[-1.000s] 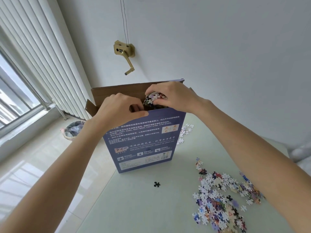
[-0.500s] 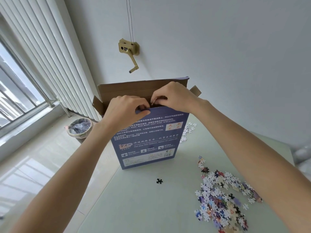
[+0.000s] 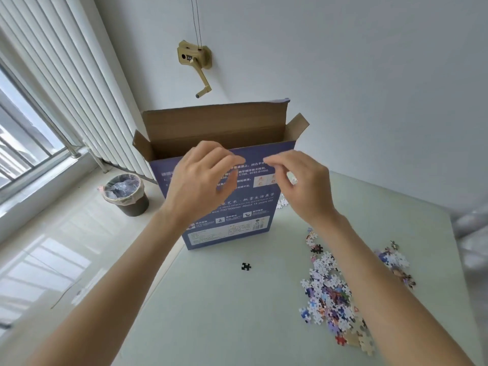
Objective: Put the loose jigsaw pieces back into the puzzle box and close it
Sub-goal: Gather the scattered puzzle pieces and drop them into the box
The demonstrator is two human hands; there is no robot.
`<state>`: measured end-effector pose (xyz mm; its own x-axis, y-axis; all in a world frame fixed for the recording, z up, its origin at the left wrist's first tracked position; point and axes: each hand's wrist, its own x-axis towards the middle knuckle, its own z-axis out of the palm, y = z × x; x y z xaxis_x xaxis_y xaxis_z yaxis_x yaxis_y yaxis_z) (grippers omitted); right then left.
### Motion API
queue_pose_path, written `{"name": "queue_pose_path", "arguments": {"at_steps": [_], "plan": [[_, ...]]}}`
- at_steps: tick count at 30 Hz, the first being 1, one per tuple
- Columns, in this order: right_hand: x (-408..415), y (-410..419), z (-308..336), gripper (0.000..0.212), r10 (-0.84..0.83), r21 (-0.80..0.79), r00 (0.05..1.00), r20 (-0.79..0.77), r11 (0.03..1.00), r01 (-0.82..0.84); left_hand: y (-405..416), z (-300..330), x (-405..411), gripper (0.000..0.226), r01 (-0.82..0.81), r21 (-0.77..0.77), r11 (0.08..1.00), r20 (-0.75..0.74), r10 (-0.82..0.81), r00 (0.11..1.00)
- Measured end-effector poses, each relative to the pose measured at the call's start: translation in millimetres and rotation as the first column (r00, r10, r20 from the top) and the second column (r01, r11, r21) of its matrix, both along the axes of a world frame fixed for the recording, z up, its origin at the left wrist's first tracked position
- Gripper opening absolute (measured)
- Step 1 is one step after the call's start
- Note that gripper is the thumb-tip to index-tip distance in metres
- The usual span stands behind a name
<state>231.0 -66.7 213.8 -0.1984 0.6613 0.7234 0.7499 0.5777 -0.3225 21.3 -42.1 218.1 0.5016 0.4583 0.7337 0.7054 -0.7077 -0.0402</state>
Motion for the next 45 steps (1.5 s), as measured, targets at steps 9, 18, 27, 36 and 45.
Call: {"name": "queue_pose_path", "arguments": {"at_steps": [9,18,27,36,45], "plan": [[88,-118,-174,0.022,-0.354,-0.577,0.931,0.090,0.743,0.338,-54,-176,45,0.023,-0.033,-0.848,0.529,-0.054,-0.025,0.998],[146,-196,-240,0.075,-0.570,-0.865,0.704,0.424,-0.024,0.501,-61,-267,66,0.041,-0.429,-0.873,0.233,-0.422,0.080,0.903],[131,-181,-262,0.072,-0.717,-0.944,0.677,0.163,0.088,0.319,-99,-277,152,0.037,-0.168,-0.941,0.293,-0.199,-0.079,0.977],[161,-157,-262,0.106,-0.398,-0.850,0.799,0.452,0.078,0.520,-118,-281,200,0.091,-0.213,-0.920,0.328,-0.276,-0.160,0.948],[140,-140,-267,0.100,-0.237,-0.884,0.890,0.389,0.174,0.433,-119,-274,210,0.088,-0.279,-0.921,0.270,-0.332,-0.176,0.927]]}}
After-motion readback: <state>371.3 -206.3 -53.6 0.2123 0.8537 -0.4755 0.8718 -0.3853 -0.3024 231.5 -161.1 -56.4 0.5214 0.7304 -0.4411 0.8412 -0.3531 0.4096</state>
